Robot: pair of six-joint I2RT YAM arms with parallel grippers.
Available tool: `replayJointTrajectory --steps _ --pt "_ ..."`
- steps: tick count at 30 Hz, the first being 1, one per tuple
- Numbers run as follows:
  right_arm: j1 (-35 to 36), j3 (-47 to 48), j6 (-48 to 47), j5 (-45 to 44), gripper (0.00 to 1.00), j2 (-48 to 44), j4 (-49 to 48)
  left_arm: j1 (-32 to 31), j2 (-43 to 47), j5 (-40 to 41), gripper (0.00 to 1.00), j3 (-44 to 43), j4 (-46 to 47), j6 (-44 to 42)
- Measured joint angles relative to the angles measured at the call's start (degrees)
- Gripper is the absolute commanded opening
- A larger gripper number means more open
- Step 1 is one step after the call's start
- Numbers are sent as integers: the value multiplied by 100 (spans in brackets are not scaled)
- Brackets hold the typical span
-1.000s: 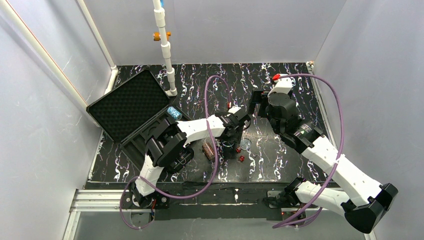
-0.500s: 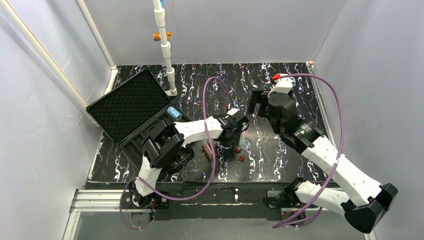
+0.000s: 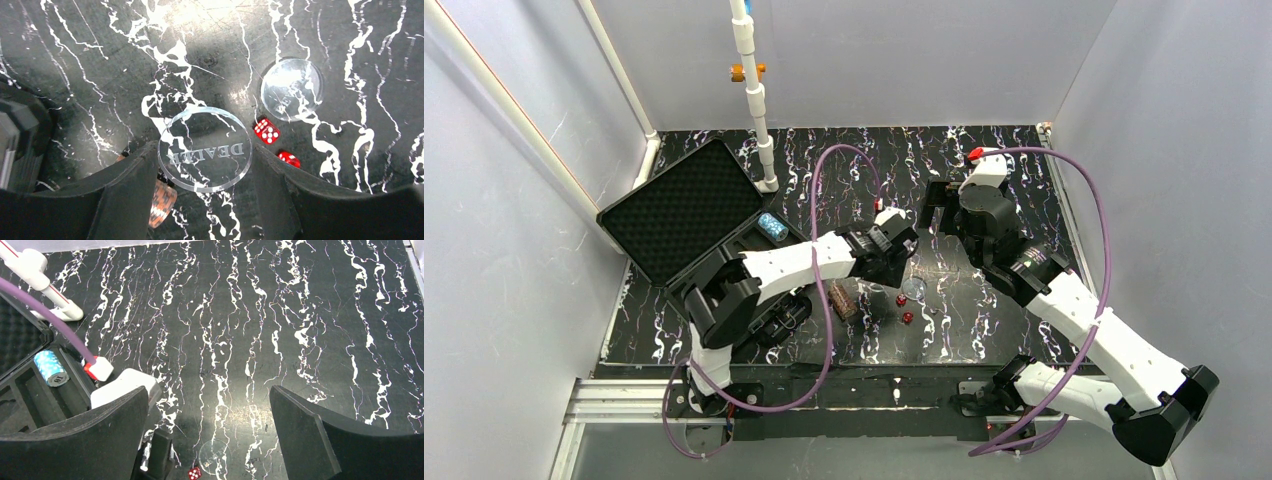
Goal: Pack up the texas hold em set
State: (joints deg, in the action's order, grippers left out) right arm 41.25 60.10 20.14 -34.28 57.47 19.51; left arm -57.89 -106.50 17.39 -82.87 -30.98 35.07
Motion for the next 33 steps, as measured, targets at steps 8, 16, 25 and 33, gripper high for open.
replayJointTrajectory --steps 8,16,25,33 --pt "0 0 0 2 98 0 0 -4 809 343 0 192 -463 -103" --pt "0 0 2 4 98 0 0 61 1816 903 0 527 -1023 -166" --pt "0 0 9 44 98 0 2 758 3023 1086 0 1250 -1246 -234" --pt "0 0 66 129 98 2 2 1572 3676 1099 0 1497 -1318 -476"
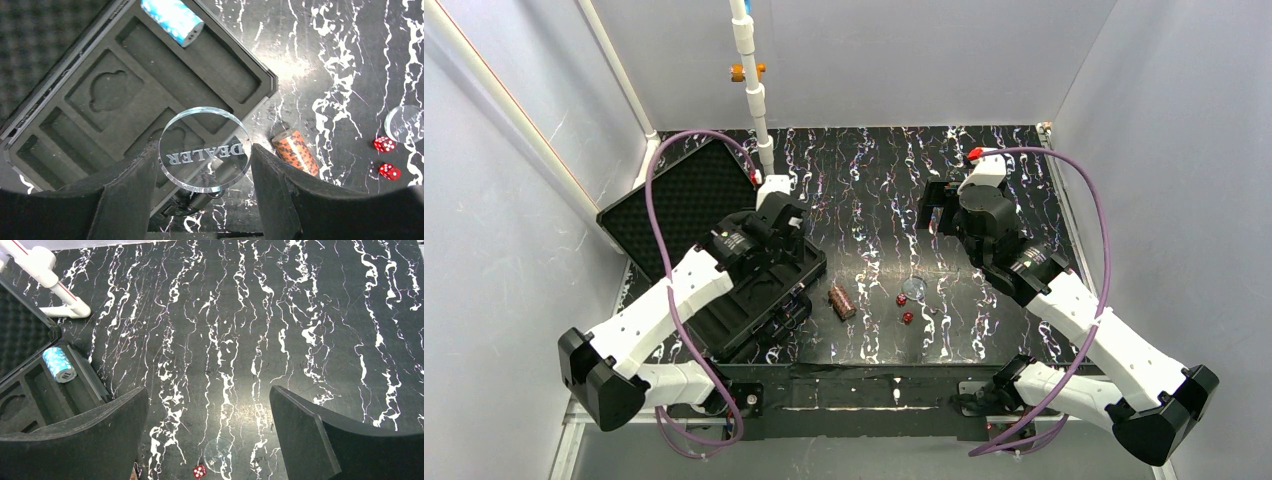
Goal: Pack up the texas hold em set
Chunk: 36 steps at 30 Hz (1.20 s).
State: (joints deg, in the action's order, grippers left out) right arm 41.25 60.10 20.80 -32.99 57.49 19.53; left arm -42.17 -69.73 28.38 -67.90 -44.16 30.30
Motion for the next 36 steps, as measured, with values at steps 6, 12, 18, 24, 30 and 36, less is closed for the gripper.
replayJointTrajectory --steps 6,12,18,24,30,36 --pt "0 0 31 72 98 57 0 599 122 -118 0 4 -2 -229" --pt "0 0 74 192 98 118 0 1263 -7 -275 0 2 -2 -367" --pt "0 -2 133 249 98 118 0 1961 -286 -527 0 2 20 -382" --pt "0 -142 157 337 98 138 -2 2483 -599 -732 0 9 107 -315" --pt "0 -177 162 378 98 151 -2 2859 -848 -914 0 197 302 -240" --pt "0 -184 173 426 99 151 -4 3136 -1014 -951 0 411 470 -129"
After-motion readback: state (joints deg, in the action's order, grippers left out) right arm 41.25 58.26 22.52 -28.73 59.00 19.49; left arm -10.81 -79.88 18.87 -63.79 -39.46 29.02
